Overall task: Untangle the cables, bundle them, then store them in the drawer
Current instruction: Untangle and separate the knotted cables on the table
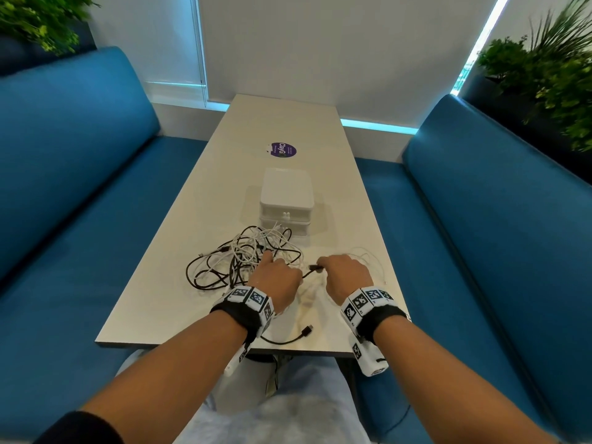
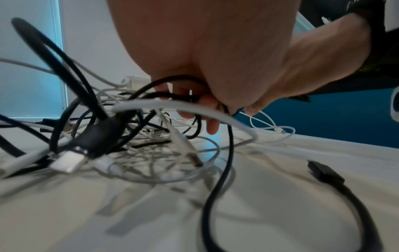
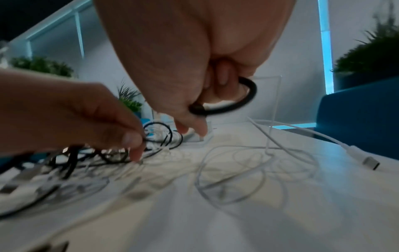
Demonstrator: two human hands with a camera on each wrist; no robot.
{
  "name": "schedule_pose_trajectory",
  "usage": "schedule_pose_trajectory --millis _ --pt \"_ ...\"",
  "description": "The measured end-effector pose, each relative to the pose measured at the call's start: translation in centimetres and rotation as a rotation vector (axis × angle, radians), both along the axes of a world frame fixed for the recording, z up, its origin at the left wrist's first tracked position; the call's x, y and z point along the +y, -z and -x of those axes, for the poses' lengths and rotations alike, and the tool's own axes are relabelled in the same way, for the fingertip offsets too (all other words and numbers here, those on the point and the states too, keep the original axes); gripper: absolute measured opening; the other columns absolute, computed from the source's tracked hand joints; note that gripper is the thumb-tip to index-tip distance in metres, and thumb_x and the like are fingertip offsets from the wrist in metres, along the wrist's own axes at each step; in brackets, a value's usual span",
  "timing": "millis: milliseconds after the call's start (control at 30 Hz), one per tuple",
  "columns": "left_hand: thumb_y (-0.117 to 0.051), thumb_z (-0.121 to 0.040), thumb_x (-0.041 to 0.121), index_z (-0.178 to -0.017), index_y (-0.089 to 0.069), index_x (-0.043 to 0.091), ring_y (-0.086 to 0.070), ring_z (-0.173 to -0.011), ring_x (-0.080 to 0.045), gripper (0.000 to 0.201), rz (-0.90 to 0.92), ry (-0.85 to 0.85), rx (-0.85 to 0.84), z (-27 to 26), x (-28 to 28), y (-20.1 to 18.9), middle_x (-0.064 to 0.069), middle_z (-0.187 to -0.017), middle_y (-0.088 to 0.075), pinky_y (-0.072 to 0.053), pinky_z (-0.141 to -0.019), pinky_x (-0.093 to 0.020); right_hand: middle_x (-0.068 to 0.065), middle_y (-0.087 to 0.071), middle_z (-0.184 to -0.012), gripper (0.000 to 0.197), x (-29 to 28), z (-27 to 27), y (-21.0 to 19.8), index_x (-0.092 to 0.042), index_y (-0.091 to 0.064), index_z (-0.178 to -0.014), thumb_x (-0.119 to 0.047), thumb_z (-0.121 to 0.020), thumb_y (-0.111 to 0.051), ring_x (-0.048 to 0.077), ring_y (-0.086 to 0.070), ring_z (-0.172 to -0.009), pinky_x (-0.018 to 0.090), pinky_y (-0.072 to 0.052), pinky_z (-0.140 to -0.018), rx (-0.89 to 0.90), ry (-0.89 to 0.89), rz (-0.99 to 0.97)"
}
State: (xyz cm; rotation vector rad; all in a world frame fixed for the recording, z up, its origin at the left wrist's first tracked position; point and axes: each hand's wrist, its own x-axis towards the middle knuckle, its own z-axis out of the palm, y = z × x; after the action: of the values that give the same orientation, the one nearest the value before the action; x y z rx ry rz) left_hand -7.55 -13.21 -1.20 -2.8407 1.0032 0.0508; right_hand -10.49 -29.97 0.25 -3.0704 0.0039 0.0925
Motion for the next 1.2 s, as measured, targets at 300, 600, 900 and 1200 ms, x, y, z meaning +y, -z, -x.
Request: schedule_pose_trajectory --millis 300,600,900,1200 --pt "-0.04 -0.104 0.026 -0.107 -0.06 0.021 -0.053 -0.098 -0.026 0.02 0.067 0.016 0.016 0.0 -0.1 0.1 -0.001 -0.085 -0.063 -0.026 -0.094 -0.044 0.01 -0.064 -0.086 0.032 1.3 -0.5 1.5 -0.011 -0.05 -0.11 -0.037 -0.105 -0.032 0.029 -0.058 -0.074 0.035 -0.041 -0.063 -0.013 0.081 -0.402" --pt "-0.048 -0.096 0.012 -0.106 -0.056 0.023 -0.051 -0.104 -0.023 0.017 0.104 0.009 0.06 0.0 0.2 0.4 0.004 -0.09 -0.059 -0.026 -0.098 -0.043 -0.003 -0.075 -0.082 0.024 0.8 -0.6 1.8 -0.022 -0.063 -0.086 -0.025 -0.101 -0.044 0.018 -0.066 -0.085 0.034 -0.051 -0.081 0.159 -0.02 -0.497" --pt "-0.038 -0.103 0.019 -0.109 -0.06 0.017 -0.051 -0.106 -0.028 0.022 0.071 -0.004 0.008 -0.5 2.6 1.3 -0.006 -0.103 -0.066 -0.029 -0.095 -0.037 0.007 -0.065 -0.101 0.024 -3.4 0.4 1.5 -0.019 -0.053 -0.119 -0.02 -0.102 -0.037 0.028 -0.065 -0.086 0.033 -0.042 -0.063 0.051 0.144 0.103" --pt "-0.041 -0.099 0.023 -0.109 -0.059 0.023 -0.053 -0.102 -0.026 0.021 0.052 -0.009 0.005 -0.8 1.0 1.5 -0.004 -0.095 -0.067 -0.028 -0.096 -0.042 0.012 -0.067 -0.089 0.014 1.6 0.1 1.7 -0.019 -0.055 -0.108 -0.019 -0.099 -0.045 0.031 -0.062 -0.077 0.034 -0.05 -0.066 0.158 -0.023 -0.351"
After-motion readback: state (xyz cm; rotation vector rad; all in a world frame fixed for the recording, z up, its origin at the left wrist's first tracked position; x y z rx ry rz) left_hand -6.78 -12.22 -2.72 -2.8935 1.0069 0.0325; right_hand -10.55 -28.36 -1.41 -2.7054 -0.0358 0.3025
